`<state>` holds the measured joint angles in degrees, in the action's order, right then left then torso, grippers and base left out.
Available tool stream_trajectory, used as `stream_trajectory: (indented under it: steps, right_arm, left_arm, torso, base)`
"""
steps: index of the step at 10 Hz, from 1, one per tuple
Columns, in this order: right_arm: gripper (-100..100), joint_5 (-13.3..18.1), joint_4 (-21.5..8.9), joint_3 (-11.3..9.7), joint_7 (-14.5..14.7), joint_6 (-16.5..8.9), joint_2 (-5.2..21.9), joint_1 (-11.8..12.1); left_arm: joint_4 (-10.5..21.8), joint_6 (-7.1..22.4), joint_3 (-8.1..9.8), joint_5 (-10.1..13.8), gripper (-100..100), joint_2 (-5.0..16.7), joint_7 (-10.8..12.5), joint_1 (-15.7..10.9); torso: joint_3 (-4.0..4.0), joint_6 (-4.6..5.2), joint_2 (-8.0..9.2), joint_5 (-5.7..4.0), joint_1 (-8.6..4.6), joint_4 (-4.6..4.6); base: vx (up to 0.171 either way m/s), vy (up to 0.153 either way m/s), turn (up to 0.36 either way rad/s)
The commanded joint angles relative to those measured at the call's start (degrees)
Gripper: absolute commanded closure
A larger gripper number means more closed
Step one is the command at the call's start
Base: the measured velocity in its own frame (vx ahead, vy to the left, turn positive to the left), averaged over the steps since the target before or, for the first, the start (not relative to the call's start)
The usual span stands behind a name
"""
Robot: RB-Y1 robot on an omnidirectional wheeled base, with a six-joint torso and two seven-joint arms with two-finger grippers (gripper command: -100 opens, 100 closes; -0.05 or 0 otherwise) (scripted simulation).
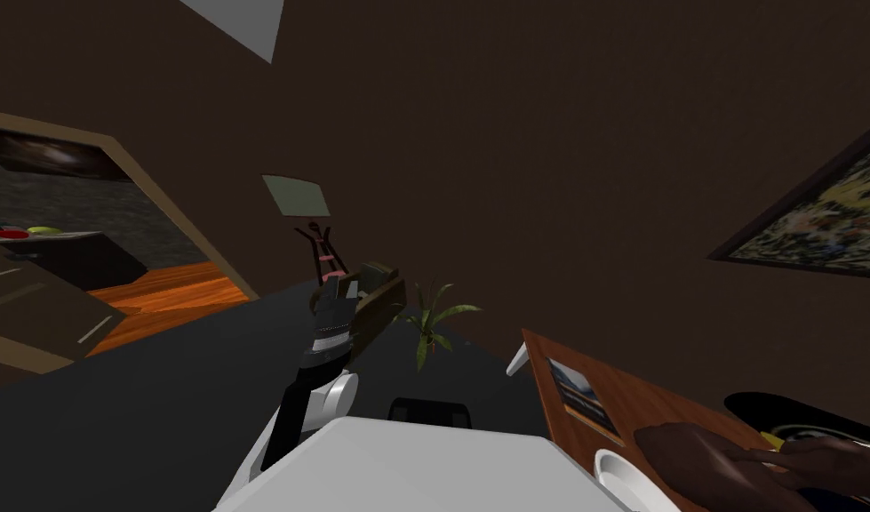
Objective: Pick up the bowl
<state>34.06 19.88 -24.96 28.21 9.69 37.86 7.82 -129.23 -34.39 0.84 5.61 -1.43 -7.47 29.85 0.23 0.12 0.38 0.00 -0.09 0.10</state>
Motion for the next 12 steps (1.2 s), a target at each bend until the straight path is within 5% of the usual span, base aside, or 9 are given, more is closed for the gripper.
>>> stream_trajectory:
  steps: [1, 5, 6, 7, 12]
  right_arm:
    - [100, 0.0, 0.0, 0.0, 0.0, 0.0, 0.0, 0.0]
    - [100, 0.0, 0.0, 0.0, -0.1, 0.0, -0.1, 0.1]
    - [0, 0.0, 0.0, 0.0, -0.1, 0.0, -0.1, 0.1]
    - [100, 0.7, 2.1, 0.1, 1.3, 0.7, 1.0, 0.9]
    - [100, 2.2, 5.2, 0.2, 3.9, 2.1, 2.8, 2.2]
  left_arm:
    - [0.0, 0.0, 0.0, 0.0, 0, 0.0, 0.0, 0.0]
    - [0.0, 0.0, 0.0, 0.0, 0, 0.0, 0.0, 0.0]
    - [0.0, 0.0, 0.0, 0.0, 0, 0.0, 0.0, 0.0]
    - [0.0, 0.0, 0.0, 0.0, 0, 0.0, 0.0, 0.0]
    - [0.0, 0.0, 0.01, 0.0, 0, 0.0, 0.0, 0.0]
  torso:
    - [0.0, 0.0, 0.0, 0.0, 0.0, 0.0]
    - [-0.07, -0.07, -0.16, 0.05, 0.0, 0.01]
    - [-0.08, -0.08, -0.17, 0.05, -0.01, 0.01]
    - [-0.08, -0.08, -0.18, 0.05, -0.02, 0.0]
    - [-0.36, -0.04, -0.66, 0.18, 0.14, -0.1]
  base:
    - [-0.007, -0.001, -0.011]
    - [0.0, 0.0, 0.0]
    - [0.0, 0.0, 0.0]
    - [0.127, 0.003, -0.346]
    - [0.124, 0.025, -0.252]
